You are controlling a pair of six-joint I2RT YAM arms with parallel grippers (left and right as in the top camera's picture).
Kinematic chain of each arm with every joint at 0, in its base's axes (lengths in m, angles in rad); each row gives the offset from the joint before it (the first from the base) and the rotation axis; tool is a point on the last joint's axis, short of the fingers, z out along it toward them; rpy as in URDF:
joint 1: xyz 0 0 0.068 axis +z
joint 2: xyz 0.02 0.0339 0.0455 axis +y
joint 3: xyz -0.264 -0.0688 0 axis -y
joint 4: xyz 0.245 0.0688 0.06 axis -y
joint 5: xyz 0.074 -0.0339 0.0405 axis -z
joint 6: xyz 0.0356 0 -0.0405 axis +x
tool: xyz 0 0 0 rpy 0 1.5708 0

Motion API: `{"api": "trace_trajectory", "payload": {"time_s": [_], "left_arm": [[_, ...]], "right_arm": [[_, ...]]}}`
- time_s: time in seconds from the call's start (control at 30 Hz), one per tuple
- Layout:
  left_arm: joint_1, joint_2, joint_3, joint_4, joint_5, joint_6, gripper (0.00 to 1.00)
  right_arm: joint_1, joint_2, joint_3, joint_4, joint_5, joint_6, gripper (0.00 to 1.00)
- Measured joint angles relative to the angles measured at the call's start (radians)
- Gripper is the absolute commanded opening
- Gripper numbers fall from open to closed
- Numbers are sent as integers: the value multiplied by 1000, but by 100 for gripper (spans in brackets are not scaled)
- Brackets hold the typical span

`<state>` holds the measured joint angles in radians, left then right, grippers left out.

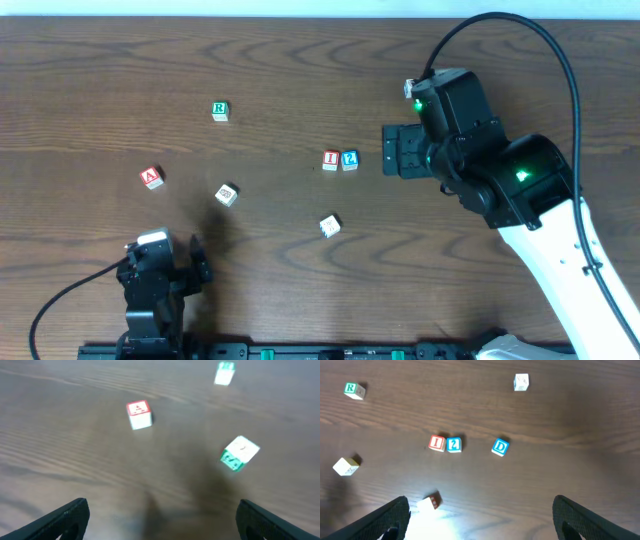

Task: Spell out Ai2
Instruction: 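Retract the right arm to rest and reach left gripper toward 'A' block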

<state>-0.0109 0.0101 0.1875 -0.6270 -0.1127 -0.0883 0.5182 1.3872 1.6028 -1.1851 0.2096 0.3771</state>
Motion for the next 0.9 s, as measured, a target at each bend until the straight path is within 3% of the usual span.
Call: {"api": "trace_trajectory", "payload": {"time_s": [0.27,0.53,0.73,0.9], "left_arm": [[0,0,0,89,22,-100,95],[0,35,0,54,-117,-255,95],[0,207,6,121,-155,-283,95],[0,398,77,189,-162,-281,95]], "right_arm": [[0,0,0,-13,0,-35,97],[-3,0,0,8,38,-49,99],[-56,-36,-1,3,50,-49,99],[-90,-211,-1,-75,49,-75,99]]}}
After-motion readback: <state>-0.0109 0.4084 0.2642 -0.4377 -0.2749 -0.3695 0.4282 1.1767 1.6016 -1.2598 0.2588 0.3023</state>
